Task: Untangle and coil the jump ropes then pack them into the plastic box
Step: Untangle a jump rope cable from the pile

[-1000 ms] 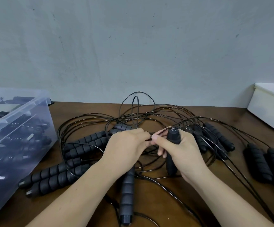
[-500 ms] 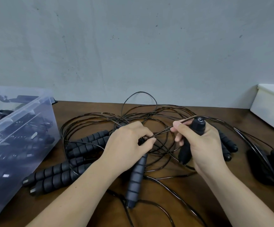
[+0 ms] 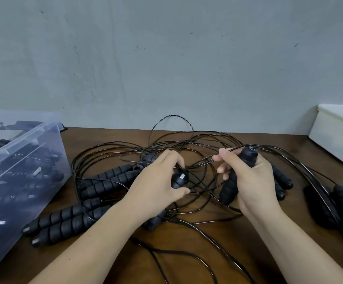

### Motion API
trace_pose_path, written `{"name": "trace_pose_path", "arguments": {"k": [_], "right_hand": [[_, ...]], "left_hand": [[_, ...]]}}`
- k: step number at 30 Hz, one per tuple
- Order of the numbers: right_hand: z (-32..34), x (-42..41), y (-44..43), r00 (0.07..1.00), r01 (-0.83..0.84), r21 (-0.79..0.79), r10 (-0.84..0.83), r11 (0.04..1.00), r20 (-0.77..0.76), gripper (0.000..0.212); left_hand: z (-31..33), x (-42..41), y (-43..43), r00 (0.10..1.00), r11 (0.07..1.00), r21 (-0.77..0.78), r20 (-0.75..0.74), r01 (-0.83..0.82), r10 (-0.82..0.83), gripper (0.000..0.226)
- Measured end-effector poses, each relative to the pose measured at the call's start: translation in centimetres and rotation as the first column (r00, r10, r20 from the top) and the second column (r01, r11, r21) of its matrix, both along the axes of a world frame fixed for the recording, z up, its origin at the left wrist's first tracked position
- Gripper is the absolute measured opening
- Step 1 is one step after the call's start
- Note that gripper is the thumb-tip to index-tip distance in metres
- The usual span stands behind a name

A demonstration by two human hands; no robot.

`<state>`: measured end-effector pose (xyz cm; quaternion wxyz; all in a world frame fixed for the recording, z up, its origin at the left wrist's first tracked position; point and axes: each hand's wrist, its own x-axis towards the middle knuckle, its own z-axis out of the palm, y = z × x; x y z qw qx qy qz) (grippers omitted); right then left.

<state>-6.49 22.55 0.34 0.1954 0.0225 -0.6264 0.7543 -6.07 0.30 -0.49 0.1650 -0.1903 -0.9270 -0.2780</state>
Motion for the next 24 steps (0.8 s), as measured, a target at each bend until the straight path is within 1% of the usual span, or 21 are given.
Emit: {"name": "trace_pose_path", "arguments": {"k": [3, 6, 9, 11, 12, 15, 16, 19, 21, 23, 24], "right_hand": [[0.1, 0.0, 0.1, 1.000, 0.027, 0.004, -0.027, 1.000, 0.000, 0.009], [0.2, 0.0, 0.1, 0.999, 0.037, 0.008, -0.037, 0.999, -0.001, 0.009], [0.3, 0.1, 0.3, 0.999, 0.052, -0.011, -0.052, 0.999, -0.006, 0.008], [0.4, 0.0, 0.4, 0.998, 0.059, -0.031, -0.059, 0.998, -0.005, 0.008], [0.5, 0.0, 0.4, 0.998, 0.059, -0.039, -0.059, 0.998, -0.002, 0.008], [0.4, -0.1, 0.4, 0.998, 0.060, -0.051, -0.059, 0.997, 0.010, 0.008], [0.4, -0.1, 0.4, 0.998, 0.061, -0.052, -0.061, 0.997, 0.014, 0.007], [0.3, -0.2, 0.4, 0.998, 0.068, -0.050, -0.067, 0.996, 0.018, 0.006], [0.2, -0.3, 0.4, 0.997, 0.079, -0.050, -0.078, 0.996, 0.024, 0.006], [0.1, -0.4, 0.5, 0.996, 0.089, -0.060, -0.087, 0.994, 0.034, 0.007], [0.0, -0.5, 0.6, 0.995, 0.094, -0.064, -0.092, 0.994, 0.037, 0.008]], "left_hand": [[0.0, -0.1, 0.1, 0.997, 0.999, -0.005, -0.054, -0.049, 0.048, 0.055], [-0.1, -0.3, -0.1, 0.993, 0.999, -0.041, -0.114, -0.020, 0.015, 0.049], [0.1, -0.1, -0.4, 0.995, 1.000, -0.020, -0.103, 0.011, -0.013, 0.048], [0.3, 0.2, -0.2, 0.996, 0.999, 0.040, -0.088, 0.008, -0.005, 0.052], [0.4, 0.2, -0.1, 0.995, 0.997, 0.076, -0.100, -0.008, 0.016, 0.051], [0.5, -0.1, -0.3, 0.970, 0.987, 0.105, -0.197, -0.123, 0.142, 0.030], [0.5, -0.2, -0.4, 0.958, 0.979, 0.103, -0.210, -0.175, 0.193, 0.028], [0.6, -0.2, -0.8, 0.934, 0.953, 0.106, -0.194, -0.285, 0.300, 0.033], [0.8, 0.0, -0.7, 0.934, 0.955, 0.115, -0.205, -0.275, 0.293, 0.026], [1.0, 0.2, -0.6, 0.949, 0.967, 0.128, -0.203, -0.221, 0.243, 0.018], [1.0, 0.3, -0.5, 0.956, 0.971, 0.128, -0.190, -0.200, 0.222, 0.023]]}}
